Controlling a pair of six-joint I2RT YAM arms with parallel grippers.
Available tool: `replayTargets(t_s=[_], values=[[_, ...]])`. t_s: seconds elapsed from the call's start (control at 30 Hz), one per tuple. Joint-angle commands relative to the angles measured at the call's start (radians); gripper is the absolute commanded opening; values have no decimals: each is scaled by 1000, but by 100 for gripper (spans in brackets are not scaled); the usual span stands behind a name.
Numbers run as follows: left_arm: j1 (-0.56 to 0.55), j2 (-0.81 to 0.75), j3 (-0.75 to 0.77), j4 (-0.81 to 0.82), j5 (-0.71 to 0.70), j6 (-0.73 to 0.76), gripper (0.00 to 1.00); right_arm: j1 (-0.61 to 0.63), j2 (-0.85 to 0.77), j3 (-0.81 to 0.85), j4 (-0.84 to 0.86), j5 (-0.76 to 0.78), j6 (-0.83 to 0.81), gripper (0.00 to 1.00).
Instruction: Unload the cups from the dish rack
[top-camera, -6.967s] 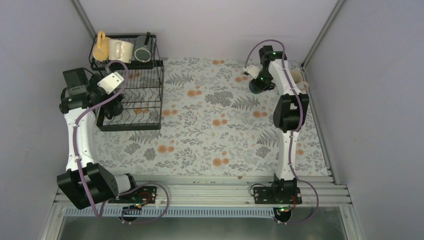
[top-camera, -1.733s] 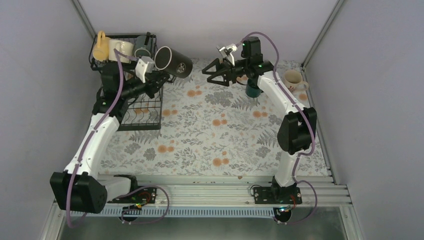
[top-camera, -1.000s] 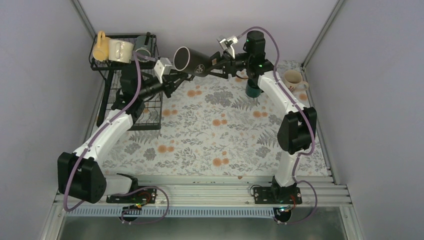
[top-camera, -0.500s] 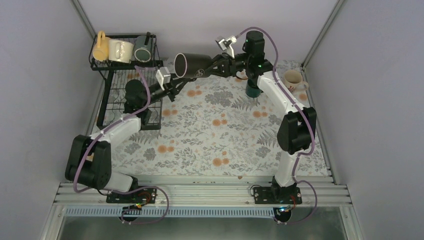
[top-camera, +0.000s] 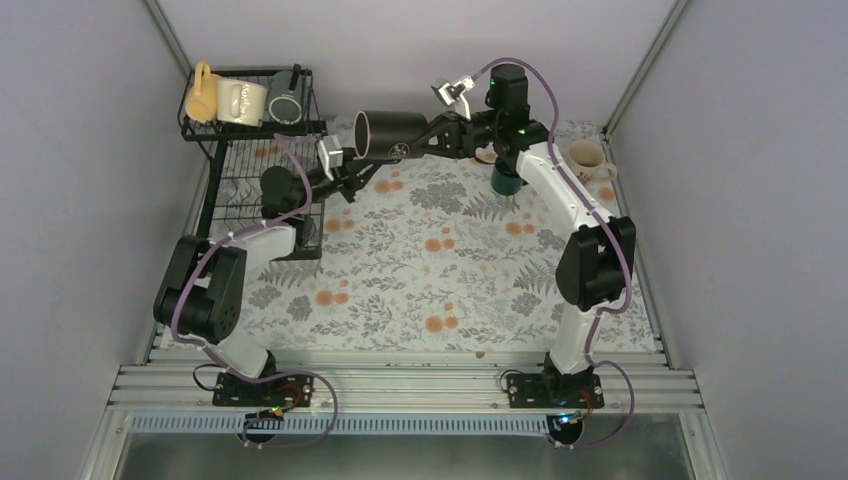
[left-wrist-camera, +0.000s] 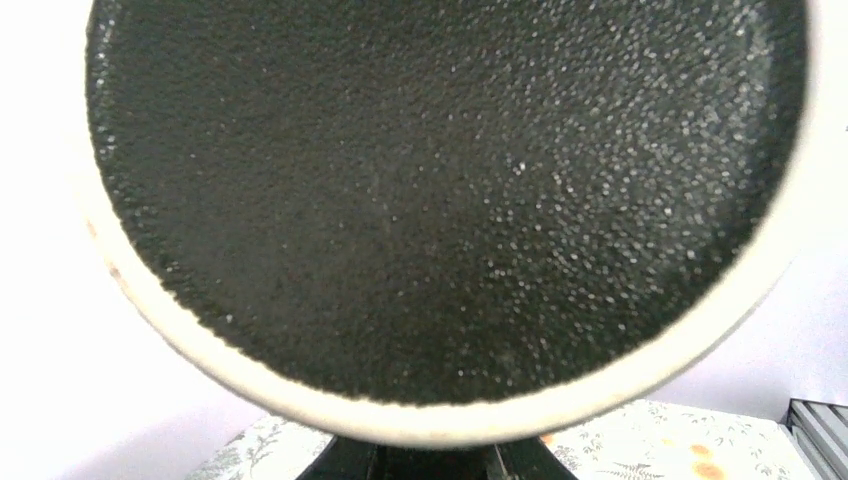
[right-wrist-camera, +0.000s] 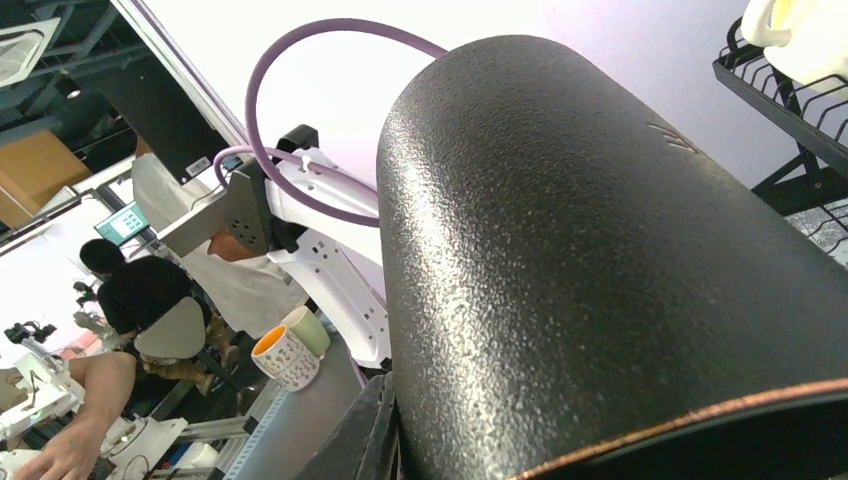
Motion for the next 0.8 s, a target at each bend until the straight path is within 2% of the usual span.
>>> replayTargets(t_s=[0.0,0.07,0.1,0.2,0.27,0.43,0.5,0.6,0.77], values=[[-21,-37,36,-21,104,90,15,5,-73,41,-88,72,-153,4],[-22,-72,42,-94,107,131,29,-9,-52,75,-207,126,-262,3],[-22,-92,46,-162,108,158,41,-23,-27,118,-292,170,-335,3],[-20,-156,64,-323,111,259,67,-59,91,297,-541,285,-515,3],[-19,-203,96,-475,100,333,77,-86,154,399,-632,361,-566,3],[-2,-297,189,-859,29,499,90,-125,238,570,-757,595,-678,3],[16,-335,234,-1008,-14,567,100,-126,242,581,-786,713,-743,3],[64,-369,293,-1198,-72,647,100,-132,239,580,-814,806,-805,3],[162,-400,356,-1373,-104,732,100,-143,213,561,-811,865,-834,3]])
